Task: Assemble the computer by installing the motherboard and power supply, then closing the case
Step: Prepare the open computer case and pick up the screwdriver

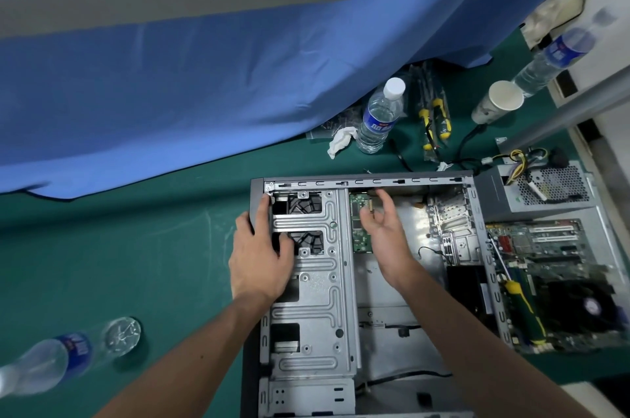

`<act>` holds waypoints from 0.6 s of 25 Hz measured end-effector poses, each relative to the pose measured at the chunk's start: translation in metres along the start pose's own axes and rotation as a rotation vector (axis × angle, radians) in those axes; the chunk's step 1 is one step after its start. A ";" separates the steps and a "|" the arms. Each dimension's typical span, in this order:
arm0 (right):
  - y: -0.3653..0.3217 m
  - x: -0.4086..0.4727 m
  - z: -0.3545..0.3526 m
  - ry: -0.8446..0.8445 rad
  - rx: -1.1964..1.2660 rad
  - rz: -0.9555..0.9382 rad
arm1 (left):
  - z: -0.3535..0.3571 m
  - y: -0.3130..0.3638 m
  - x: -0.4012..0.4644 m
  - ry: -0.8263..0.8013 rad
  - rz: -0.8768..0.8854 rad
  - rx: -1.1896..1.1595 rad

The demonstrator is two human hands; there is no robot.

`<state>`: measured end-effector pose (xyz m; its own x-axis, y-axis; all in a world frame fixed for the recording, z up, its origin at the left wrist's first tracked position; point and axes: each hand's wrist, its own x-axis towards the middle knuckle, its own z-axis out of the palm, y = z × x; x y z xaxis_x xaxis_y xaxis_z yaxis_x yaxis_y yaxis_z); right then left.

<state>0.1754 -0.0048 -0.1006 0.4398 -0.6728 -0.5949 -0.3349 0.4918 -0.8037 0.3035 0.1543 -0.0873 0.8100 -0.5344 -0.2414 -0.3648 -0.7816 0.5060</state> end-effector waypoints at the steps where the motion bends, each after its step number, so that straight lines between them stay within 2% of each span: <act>1: 0.000 -0.002 0.005 -0.018 0.003 0.032 | 0.000 0.000 0.000 -0.006 -0.003 0.002; 5: 0.004 -0.008 0.010 -0.191 0.043 0.164 | -0.001 0.001 -0.001 -0.010 0.000 0.012; 7: 0.008 -0.010 0.007 -0.256 0.165 0.201 | 0.000 0.001 -0.001 -0.005 0.010 0.012; 10: 0.014 -0.010 0.008 -0.237 0.289 0.182 | 0.000 -0.001 0.000 -0.015 -0.009 0.022; 15: 0.013 -0.010 0.007 -0.204 0.278 0.157 | 0.002 -0.003 0.001 -0.022 -0.007 0.034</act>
<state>0.1724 0.0120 -0.1049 0.5676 -0.4673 -0.6779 -0.1850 0.7299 -0.6580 0.3042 0.1556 -0.0901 0.8022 -0.5359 -0.2631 -0.3751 -0.7953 0.4763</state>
